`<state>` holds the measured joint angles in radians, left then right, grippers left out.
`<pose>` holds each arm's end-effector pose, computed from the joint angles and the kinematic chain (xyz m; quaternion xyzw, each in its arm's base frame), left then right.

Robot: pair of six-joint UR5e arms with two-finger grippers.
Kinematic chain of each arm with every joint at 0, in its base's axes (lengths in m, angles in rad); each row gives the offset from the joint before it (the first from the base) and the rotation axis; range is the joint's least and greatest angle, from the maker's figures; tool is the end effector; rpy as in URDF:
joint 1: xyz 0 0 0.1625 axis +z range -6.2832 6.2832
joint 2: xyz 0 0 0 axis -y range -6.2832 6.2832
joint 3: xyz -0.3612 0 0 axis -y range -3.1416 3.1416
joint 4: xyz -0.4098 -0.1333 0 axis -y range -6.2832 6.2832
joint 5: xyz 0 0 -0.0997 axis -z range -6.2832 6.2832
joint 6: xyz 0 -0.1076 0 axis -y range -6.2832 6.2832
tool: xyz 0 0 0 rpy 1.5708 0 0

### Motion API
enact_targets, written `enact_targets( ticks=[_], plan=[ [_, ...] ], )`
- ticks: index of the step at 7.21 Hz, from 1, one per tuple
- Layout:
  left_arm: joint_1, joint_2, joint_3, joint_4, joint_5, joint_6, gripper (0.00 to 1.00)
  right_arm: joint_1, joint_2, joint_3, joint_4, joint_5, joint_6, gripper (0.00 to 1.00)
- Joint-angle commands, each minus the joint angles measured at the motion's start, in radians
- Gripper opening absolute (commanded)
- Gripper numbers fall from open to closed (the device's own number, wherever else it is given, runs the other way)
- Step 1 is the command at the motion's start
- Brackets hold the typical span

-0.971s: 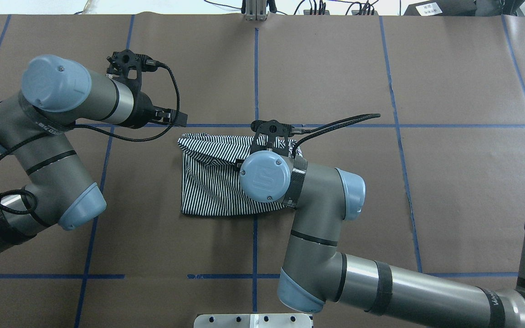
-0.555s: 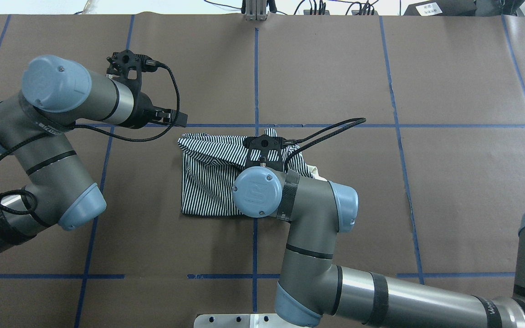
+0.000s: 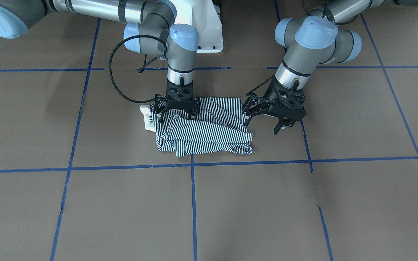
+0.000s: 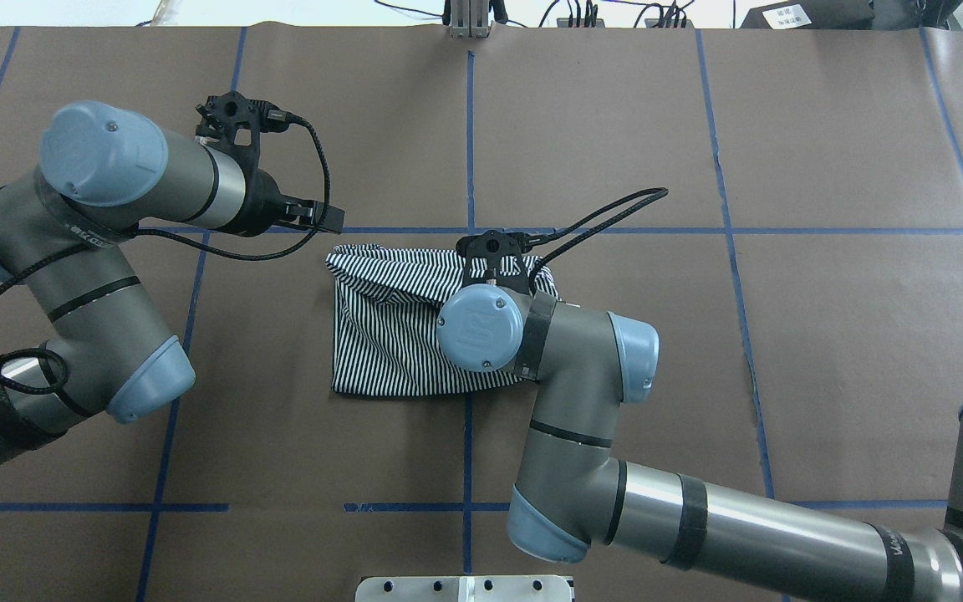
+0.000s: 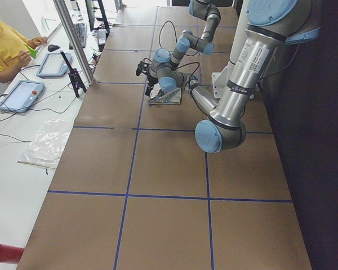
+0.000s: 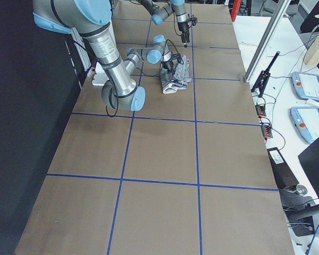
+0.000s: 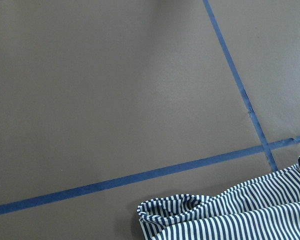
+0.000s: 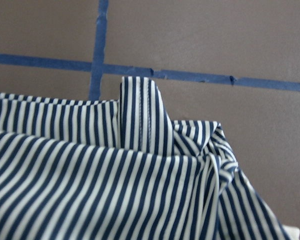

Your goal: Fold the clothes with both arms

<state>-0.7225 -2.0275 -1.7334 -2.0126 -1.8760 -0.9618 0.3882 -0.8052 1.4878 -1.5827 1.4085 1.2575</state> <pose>0.4067 -0.4931 0.2118 0.2058 0.4743 0.0284 0.8555 -0.6023 -0.4091 0.1856 0.1846 -0.2817 0.0619 0.9395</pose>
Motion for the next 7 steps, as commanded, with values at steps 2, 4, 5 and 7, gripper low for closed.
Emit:
enact_targets(
  ticks=[2,4,5,7],
  plan=[
    [0.0,0.001,0.0,0.0,0.0,-0.005,1.0,0.142,0.093,-0.183,0.009,0.036,-0.075,1.0],
    [0.001,0.001,0.0,0.0,0.0,-0.003,1.0,0.262,0.141,-0.245,0.009,0.159,-0.143,1.0],
    [0.002,0.001,0.0,0.0,0.0,-0.005,1.0,0.279,0.158,-0.236,0.007,0.234,-0.144,1.0],
    [0.005,0.001,0.0,0.0,0.0,-0.003,1.0,0.259,0.138,-0.146,0.001,0.267,-0.097,1.0]
  ],
)
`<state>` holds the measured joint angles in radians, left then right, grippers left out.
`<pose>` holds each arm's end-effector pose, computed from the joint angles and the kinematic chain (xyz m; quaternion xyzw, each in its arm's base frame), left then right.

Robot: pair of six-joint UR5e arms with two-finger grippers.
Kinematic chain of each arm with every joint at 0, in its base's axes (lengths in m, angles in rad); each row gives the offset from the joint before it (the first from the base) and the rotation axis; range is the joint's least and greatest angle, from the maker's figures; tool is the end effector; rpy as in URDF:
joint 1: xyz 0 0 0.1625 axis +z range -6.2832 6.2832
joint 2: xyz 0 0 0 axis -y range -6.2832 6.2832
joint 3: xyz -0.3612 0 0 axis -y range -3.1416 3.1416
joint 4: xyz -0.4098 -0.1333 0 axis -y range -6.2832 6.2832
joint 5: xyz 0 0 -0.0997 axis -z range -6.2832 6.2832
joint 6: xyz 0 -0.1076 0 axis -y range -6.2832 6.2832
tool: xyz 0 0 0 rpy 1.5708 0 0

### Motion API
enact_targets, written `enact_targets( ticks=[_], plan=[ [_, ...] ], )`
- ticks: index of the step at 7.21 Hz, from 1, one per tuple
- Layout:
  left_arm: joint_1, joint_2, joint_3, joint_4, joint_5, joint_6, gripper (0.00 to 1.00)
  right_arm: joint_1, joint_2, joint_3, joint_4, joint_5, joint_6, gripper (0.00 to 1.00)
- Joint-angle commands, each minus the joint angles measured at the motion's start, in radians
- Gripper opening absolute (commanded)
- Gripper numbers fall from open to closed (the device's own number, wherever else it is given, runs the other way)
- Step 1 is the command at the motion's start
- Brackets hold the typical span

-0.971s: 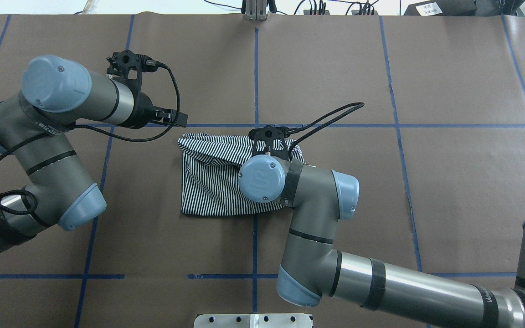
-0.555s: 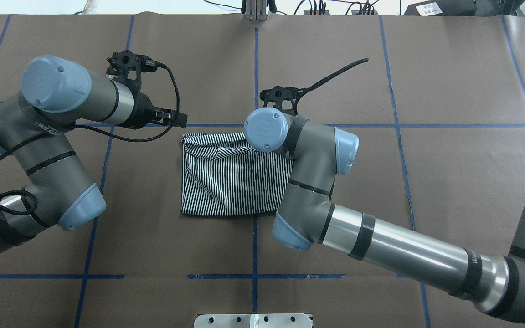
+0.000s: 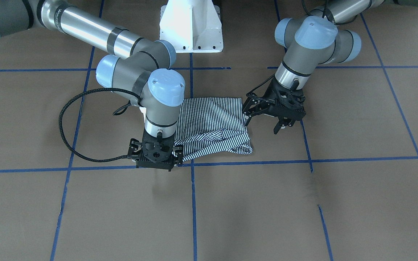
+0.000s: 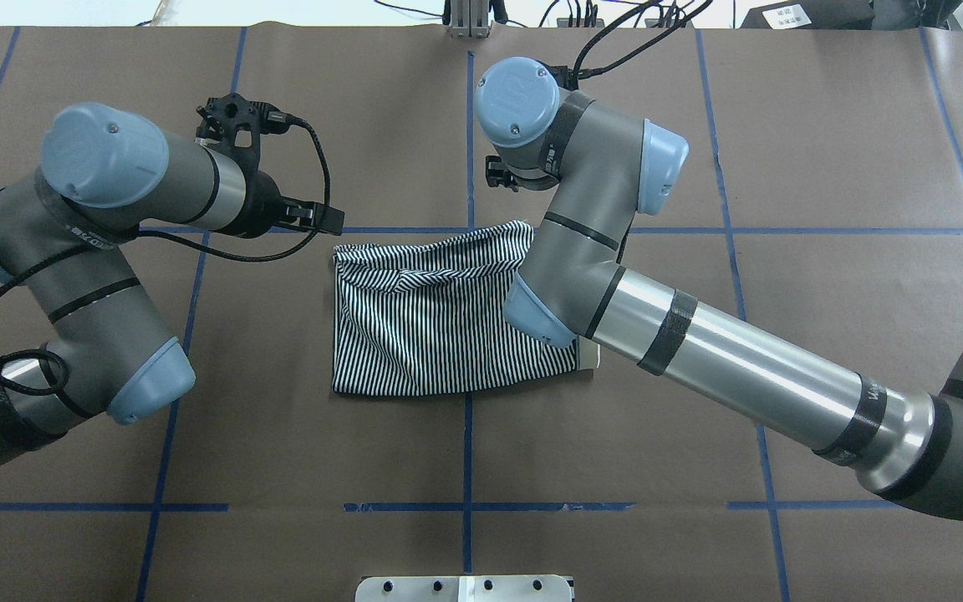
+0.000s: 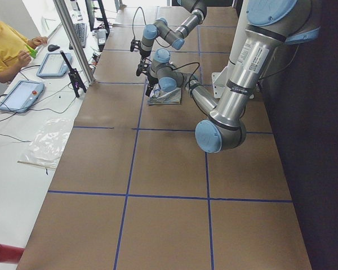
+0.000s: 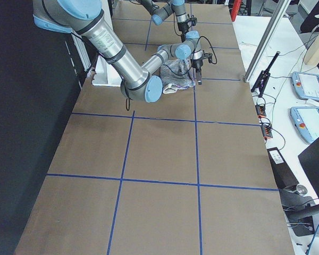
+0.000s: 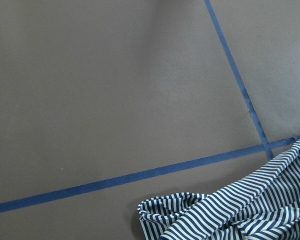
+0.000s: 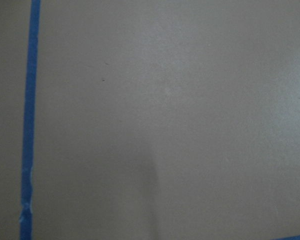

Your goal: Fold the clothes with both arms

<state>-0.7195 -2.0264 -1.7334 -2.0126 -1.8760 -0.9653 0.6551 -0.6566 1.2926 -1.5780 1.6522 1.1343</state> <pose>0.4082 -0.4919 0.2125 0.2039 0.4746 0.0281 0.8558 -0.5264 -0.5615 0.1677 0.1273 -0.2842 0.0911 0.9459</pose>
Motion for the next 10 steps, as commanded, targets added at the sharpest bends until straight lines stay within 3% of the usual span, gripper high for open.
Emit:
enact_targets(
  ticks=[1,3,4,7,10],
  plan=[
    [0.005,-0.005,0.008,0.002,0.0,-0.007,1.0,-0.037,-0.052,0.118,-0.002,0.018,0.08,1.0],
    [0.058,-0.015,0.025,0.012,0.049,-0.084,1.0,-0.086,-0.208,0.351,-0.004,0.008,0.09,1.0],
    [0.148,-0.018,0.037,0.024,0.161,-0.128,1.0,-0.092,-0.228,0.394,-0.005,0.005,0.09,1.0],
    [0.199,-0.09,0.147,0.044,0.219,-0.181,1.0,-0.092,-0.233,0.396,-0.005,0.003,0.09,1.0],
    [0.206,-0.104,0.193,0.051,0.224,-0.179,1.0,-0.094,-0.236,0.404,-0.005,0.003,0.09,1.0]
  ],
)
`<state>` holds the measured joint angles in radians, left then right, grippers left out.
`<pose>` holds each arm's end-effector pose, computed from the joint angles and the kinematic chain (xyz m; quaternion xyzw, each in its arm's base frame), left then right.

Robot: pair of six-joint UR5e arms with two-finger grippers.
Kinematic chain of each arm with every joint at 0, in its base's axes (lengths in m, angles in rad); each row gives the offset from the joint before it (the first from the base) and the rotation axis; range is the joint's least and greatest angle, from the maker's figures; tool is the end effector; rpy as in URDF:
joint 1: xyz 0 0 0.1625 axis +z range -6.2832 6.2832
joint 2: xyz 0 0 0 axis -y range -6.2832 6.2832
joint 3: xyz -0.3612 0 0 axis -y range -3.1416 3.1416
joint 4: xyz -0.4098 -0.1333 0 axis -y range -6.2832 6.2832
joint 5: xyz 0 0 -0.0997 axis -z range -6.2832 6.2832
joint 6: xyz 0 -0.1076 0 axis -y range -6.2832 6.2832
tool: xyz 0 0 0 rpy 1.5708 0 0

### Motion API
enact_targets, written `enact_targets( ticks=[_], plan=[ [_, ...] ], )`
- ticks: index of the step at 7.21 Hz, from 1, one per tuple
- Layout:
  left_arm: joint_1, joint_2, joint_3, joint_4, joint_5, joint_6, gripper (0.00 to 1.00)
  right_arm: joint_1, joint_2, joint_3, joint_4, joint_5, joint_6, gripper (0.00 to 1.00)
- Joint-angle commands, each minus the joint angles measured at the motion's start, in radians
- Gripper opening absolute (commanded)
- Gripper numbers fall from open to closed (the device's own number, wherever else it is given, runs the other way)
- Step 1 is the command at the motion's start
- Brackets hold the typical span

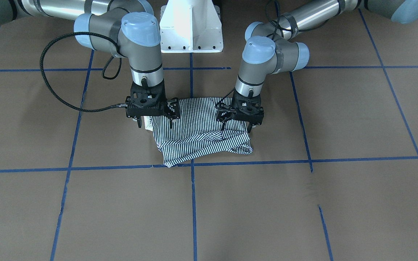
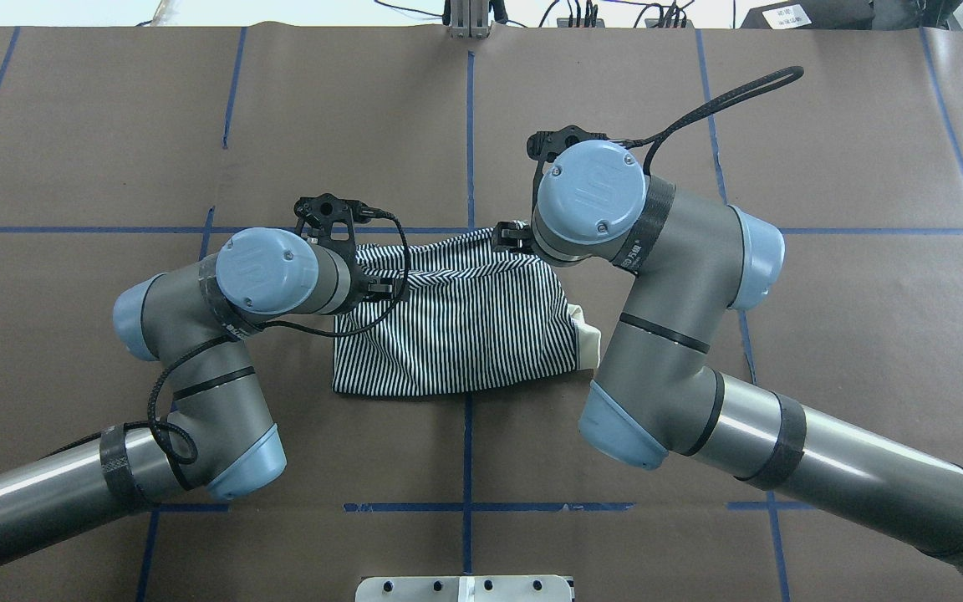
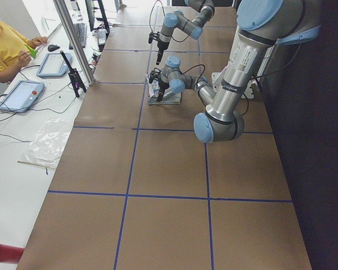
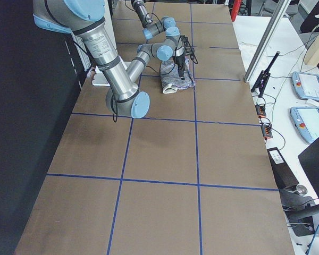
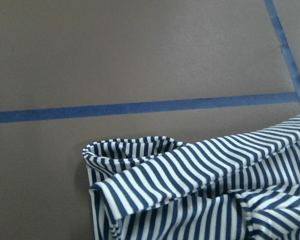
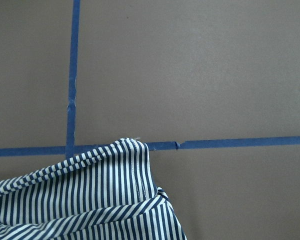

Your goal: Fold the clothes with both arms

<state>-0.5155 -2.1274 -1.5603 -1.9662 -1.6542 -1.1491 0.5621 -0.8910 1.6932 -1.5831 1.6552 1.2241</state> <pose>0.5359 -0.4465 0.2389 0.1715 0.4211 -0.0229 0.8904 -0.4908 -0.4559 0.1535 0.1337 -0.3625 0.0830 0.9186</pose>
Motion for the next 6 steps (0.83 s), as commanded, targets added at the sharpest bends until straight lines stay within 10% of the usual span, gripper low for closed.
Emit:
enact_targets(
  ticks=[1,6],
  plan=[
    [-0.001,-0.003,0.025,0.006,0.005,0.015,1.0,-0.001,-0.002,0.003,0.0,0.0,0.0,1.0],
    [-0.187,-0.006,0.135,-0.013,0.004,0.219,1.0,-0.002,-0.002,0.003,0.0,0.0,-0.002,1.0]
  ],
)
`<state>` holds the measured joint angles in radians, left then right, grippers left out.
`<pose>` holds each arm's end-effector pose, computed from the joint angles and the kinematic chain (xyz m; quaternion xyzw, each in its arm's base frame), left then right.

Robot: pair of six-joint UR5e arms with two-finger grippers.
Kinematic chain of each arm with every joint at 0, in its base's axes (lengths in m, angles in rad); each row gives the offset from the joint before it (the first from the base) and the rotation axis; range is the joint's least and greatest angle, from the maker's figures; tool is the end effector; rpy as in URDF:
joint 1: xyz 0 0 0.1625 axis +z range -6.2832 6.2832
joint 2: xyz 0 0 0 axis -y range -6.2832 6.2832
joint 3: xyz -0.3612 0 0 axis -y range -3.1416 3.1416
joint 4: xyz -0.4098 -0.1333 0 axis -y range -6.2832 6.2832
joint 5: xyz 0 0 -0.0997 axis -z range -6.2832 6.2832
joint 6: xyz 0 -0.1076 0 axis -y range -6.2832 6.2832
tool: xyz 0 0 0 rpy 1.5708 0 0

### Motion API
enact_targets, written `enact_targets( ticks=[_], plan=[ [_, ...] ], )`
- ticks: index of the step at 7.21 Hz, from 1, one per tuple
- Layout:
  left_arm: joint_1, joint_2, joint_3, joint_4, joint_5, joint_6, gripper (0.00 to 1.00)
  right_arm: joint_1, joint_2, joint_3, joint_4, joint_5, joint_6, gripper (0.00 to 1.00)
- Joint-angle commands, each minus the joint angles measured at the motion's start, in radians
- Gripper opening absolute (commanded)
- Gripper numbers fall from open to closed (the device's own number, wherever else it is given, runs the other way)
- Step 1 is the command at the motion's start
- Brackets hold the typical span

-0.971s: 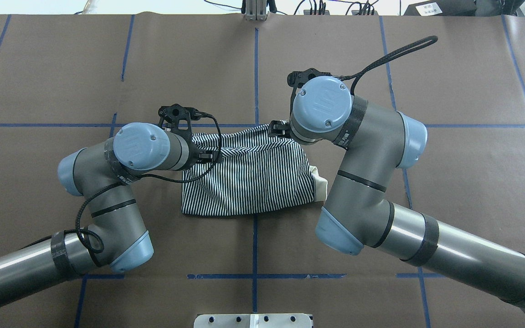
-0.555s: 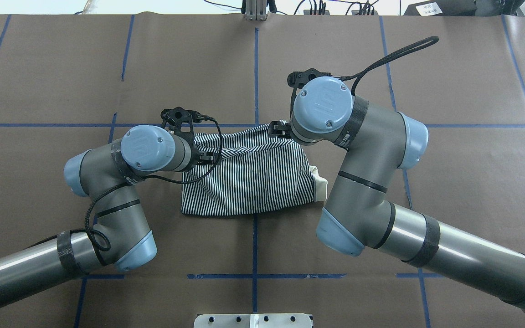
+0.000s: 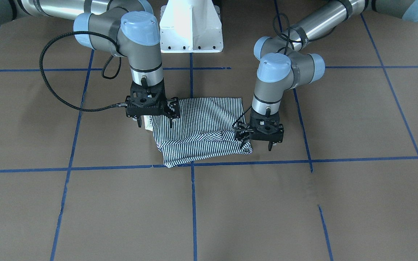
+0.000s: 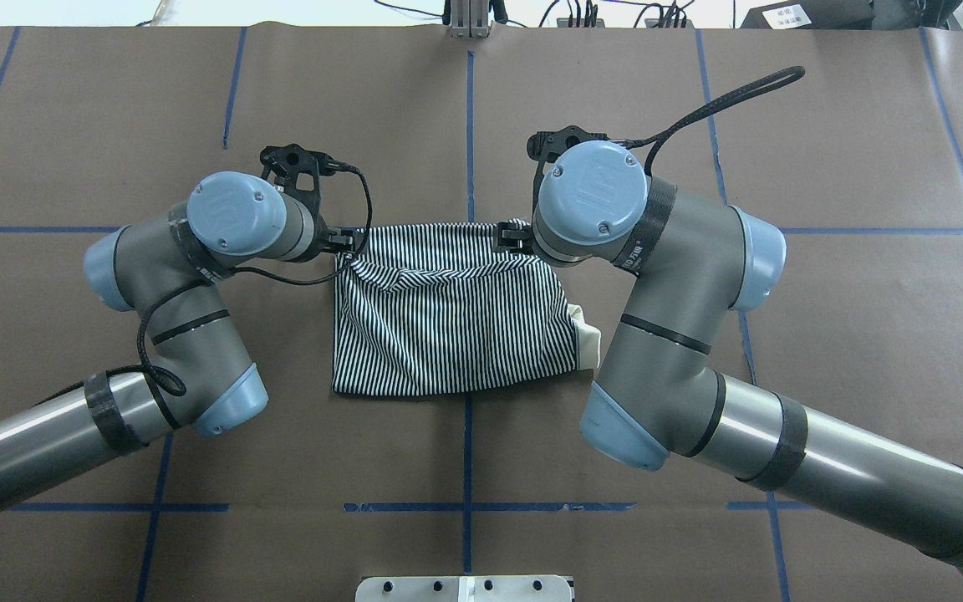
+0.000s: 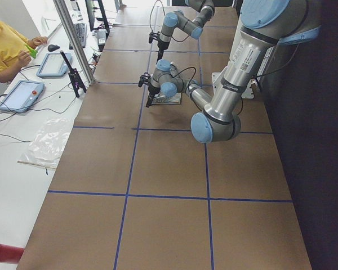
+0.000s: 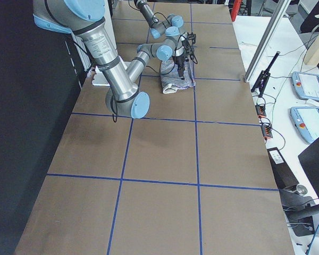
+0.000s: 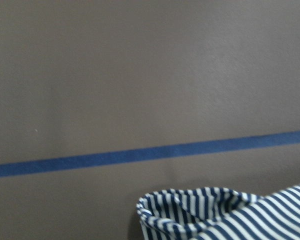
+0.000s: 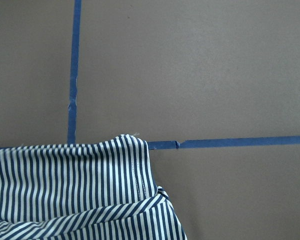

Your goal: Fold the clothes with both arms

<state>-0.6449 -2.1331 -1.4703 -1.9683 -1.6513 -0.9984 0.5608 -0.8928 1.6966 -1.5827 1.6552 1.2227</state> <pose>0.4891 -0.5239 0.2800 0.2080 0.3624 -0.0162 0.9084 -0.4905 -0.4548 0.1531 0.1342 -0.3633 0.0817 0.9183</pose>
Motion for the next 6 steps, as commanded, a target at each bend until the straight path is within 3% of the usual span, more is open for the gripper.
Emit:
enact_targets(
  ticks=[1,4,6],
  plan=[
    [-0.094,-0.002,0.065,-0.015,0.001,0.116,1.0,-0.002,0.0,0.0,0.0,0.0,0.0,1.0],
    [-0.111,-0.039,0.05,-0.011,-0.066,0.13,1.0,-0.009,0.0,0.0,0.004,-0.002,0.001,1.0],
    [-0.108,-0.033,-0.007,-0.011,-0.126,0.13,1.0,-0.086,-0.04,0.053,0.012,-0.056,0.077,1.0]
  ],
)
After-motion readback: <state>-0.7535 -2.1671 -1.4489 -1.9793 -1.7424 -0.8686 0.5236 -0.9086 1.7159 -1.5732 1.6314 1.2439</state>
